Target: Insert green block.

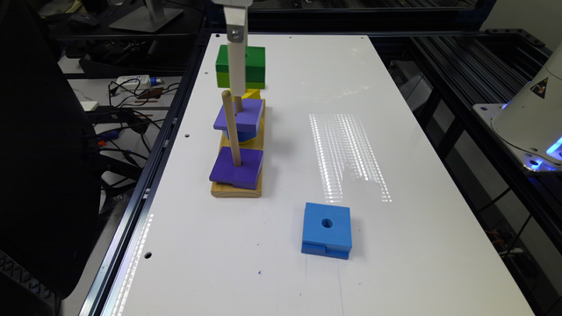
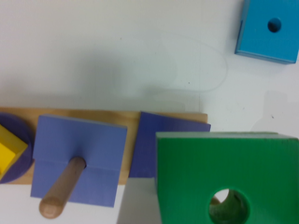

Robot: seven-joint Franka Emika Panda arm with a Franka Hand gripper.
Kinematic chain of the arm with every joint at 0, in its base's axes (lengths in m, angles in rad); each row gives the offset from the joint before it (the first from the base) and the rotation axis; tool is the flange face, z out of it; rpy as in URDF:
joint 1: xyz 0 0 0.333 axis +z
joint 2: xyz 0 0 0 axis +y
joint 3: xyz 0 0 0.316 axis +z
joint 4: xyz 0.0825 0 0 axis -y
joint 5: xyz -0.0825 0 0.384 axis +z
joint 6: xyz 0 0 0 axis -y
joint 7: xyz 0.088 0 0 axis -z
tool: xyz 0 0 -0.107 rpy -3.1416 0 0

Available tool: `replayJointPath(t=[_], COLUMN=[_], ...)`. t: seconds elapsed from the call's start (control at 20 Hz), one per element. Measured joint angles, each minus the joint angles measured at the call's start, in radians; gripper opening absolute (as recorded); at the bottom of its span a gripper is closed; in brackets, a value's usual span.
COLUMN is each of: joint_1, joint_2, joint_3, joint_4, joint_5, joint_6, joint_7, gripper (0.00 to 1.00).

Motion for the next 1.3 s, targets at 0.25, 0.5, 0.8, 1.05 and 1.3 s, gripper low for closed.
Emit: replayJointPath(t=[0.25,0.5,0.8,1.05,1.3], joint_1=[0.0,0.002,0.002,0.002,0.002], joint_2=[0.006,0.008,0.011,0.025,0.037], joint_3=[0.0,0.002,0.011,0.018,0.019], joint_4=[0.009,0.012,0.015,0.033,0.045], joint_5=[0.0,0.0,0.0,0.0,0.0], joint_6=[0.0,0.0,0.0,0.0,0.0], joint_7=[0.0,0.001,0.005,0.008,0.008], gripper=[0.0,0.0,0.0,0.0,0.0])
